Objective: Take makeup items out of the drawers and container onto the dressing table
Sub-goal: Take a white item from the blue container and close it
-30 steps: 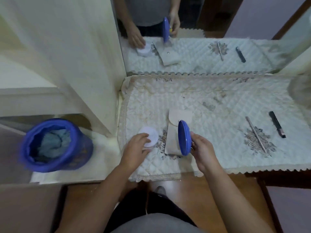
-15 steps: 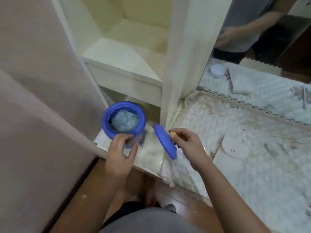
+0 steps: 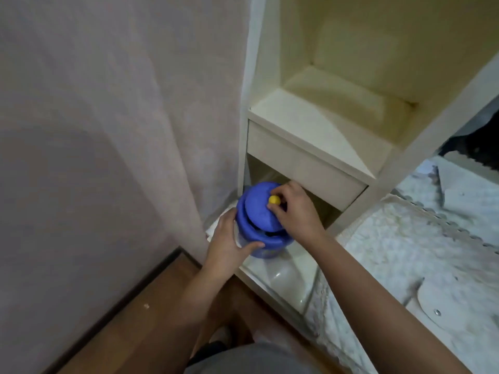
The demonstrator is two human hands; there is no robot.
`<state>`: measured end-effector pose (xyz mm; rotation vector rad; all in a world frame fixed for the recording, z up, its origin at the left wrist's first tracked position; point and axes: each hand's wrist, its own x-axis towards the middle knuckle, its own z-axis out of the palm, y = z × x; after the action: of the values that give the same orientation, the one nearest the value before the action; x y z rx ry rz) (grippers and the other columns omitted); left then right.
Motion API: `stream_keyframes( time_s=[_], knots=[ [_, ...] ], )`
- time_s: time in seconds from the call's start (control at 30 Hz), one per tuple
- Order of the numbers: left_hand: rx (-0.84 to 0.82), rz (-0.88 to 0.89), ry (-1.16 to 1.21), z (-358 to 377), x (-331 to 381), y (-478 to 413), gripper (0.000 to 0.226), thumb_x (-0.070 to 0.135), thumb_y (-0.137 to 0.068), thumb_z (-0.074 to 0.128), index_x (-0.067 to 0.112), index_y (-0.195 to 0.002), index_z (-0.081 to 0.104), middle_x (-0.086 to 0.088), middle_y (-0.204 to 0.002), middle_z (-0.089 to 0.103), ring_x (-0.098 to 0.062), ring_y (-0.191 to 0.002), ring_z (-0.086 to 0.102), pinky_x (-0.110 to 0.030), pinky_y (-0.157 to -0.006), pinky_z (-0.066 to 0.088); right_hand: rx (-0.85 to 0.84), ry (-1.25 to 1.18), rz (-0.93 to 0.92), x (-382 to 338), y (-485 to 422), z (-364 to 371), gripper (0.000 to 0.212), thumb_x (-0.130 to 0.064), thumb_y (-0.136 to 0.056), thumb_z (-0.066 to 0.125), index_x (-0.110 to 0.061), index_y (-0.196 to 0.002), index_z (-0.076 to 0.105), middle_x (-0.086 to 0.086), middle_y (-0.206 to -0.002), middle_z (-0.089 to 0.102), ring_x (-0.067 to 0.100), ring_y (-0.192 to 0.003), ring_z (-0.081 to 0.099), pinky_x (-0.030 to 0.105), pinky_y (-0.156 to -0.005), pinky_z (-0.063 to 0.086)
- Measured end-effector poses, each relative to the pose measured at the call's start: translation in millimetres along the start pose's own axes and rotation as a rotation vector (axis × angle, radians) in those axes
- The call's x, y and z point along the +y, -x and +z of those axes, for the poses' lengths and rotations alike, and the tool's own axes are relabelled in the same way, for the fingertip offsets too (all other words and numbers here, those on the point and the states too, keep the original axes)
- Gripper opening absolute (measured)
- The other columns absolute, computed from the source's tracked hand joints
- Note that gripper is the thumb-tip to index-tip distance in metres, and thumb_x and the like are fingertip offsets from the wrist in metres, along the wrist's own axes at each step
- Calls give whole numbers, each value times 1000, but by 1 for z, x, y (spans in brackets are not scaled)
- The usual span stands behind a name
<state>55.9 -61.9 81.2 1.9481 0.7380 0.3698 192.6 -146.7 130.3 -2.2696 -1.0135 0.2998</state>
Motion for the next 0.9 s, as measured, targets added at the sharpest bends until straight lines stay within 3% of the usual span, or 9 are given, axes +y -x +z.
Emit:
stream_keyframes(
  time_s=[0.1,0.37,0.6,0.73,0.9],
  knots=[
    [-21,-4,2,1,-4,-6,94,41,-57,81,15,-135,34,-6,-139,44,-21,-126,42,-36,-105,38,-26,17,16,-3,-2,4,28,-14,-80,65,-5,-106,62,15,-110,54,29,-101,56,34,-92,43],
    [-53,47,41,1,-3,-10,91,29,-60,83,17,-134,32,-3,-135,44,-16,-122,43,-24,-96,35,-68,41,66,-3,0,2,30,-19,-82,63,-8,-109,60,9,-115,53,22,-100,56,26,-87,41],
    [-91,22,2,0,-7,-17,103,33,-53,85,21,-137,26,-3,-140,40,-19,-127,40,-43,-106,39,-13,-18,84,-4,-2,7,29,-21,-79,67,-9,-106,62,9,-112,55,11,-88,50,22,-84,42],
    [-127,46,17,-10,-5,-22,100,24,-57,84,21,-137,26,-3,-141,38,-15,-127,37,-33,-105,34,22,-43,89,-5,-1,13,29,-21,-79,67,-9,-106,62,9,-113,54,12,-88,51,26,-86,45],
    [-142,100,-26,-15,-4,-19,101,49,-50,76,23,-135,30,-3,-138,41,-18,-127,38,-37,-105,37,21,-119,73,-2,10,15,36,-12,-80,64,-8,-115,57,12,-117,52,14,-93,52,30,-93,47]
  ],
)
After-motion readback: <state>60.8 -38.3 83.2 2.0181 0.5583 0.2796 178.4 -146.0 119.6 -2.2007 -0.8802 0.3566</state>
